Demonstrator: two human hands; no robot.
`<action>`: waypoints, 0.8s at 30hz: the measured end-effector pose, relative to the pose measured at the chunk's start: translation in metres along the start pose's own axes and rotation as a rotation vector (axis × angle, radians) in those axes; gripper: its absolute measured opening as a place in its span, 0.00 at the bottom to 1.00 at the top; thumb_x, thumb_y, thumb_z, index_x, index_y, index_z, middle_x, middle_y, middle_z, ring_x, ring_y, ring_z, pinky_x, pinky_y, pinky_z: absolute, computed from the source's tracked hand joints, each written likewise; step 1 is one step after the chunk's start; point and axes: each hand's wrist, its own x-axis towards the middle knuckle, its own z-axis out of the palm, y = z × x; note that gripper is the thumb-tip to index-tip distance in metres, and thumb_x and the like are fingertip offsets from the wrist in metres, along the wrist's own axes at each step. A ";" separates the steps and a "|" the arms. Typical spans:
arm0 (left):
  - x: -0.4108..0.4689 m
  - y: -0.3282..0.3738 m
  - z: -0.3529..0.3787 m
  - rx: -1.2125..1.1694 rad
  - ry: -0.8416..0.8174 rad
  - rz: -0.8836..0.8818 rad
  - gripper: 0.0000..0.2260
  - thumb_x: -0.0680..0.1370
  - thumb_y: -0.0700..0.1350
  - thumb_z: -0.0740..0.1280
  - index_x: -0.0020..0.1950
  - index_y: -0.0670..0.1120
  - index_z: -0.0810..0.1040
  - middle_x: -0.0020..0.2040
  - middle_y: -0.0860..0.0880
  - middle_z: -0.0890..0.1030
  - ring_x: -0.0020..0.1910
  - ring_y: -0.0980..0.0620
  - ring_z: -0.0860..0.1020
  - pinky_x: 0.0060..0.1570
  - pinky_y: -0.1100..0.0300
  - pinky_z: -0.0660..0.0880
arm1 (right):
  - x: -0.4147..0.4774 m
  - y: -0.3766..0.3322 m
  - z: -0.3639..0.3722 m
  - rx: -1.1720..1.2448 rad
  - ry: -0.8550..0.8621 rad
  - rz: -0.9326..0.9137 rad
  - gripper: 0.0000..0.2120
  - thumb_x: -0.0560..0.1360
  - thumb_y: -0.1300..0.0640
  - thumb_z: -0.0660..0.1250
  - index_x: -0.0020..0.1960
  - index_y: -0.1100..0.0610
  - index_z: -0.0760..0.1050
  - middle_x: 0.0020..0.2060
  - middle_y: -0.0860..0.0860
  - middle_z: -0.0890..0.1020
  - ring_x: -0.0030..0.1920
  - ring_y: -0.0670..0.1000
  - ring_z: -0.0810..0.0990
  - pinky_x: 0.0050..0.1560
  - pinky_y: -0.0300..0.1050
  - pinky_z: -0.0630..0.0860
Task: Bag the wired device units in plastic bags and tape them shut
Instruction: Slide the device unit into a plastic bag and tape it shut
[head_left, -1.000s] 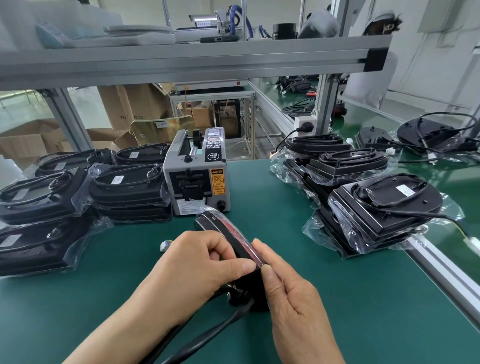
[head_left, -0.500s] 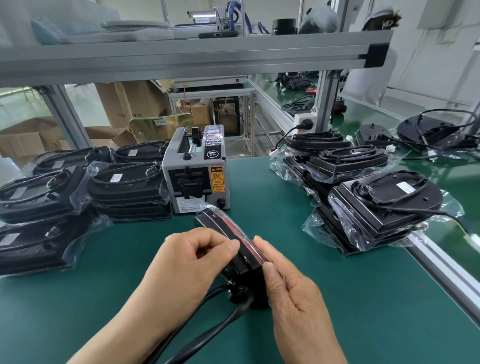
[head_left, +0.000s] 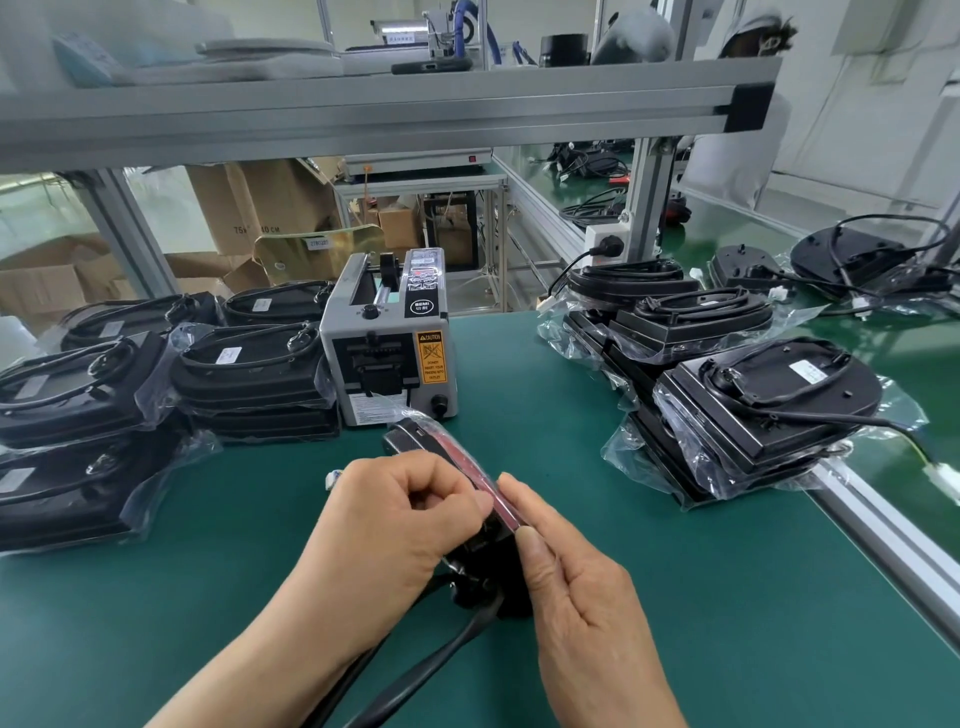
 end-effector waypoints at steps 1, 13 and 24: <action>0.000 0.000 -0.001 -0.023 0.015 0.016 0.07 0.70 0.46 0.74 0.33 0.45 0.82 0.31 0.40 0.78 0.30 0.53 0.71 0.32 0.66 0.70 | 0.000 0.000 0.000 -0.007 -0.001 -0.002 0.18 0.75 0.46 0.60 0.63 0.37 0.76 0.55 0.23 0.77 0.60 0.27 0.74 0.57 0.20 0.66; -0.007 -0.008 -0.004 0.107 0.001 -0.064 0.16 0.66 0.65 0.73 0.39 0.52 0.84 0.33 0.46 0.81 0.29 0.58 0.72 0.33 0.61 0.72 | -0.001 -0.001 0.001 -0.022 -0.007 -0.007 0.19 0.75 0.46 0.59 0.64 0.37 0.75 0.55 0.19 0.74 0.60 0.25 0.72 0.56 0.19 0.65; -0.005 -0.002 0.003 -0.133 0.029 -0.012 0.08 0.72 0.43 0.74 0.33 0.46 0.82 0.29 0.50 0.79 0.28 0.60 0.74 0.33 0.74 0.70 | 0.000 0.000 0.000 -0.052 -0.015 -0.018 0.18 0.76 0.45 0.58 0.64 0.35 0.74 0.57 0.20 0.74 0.61 0.26 0.72 0.58 0.19 0.64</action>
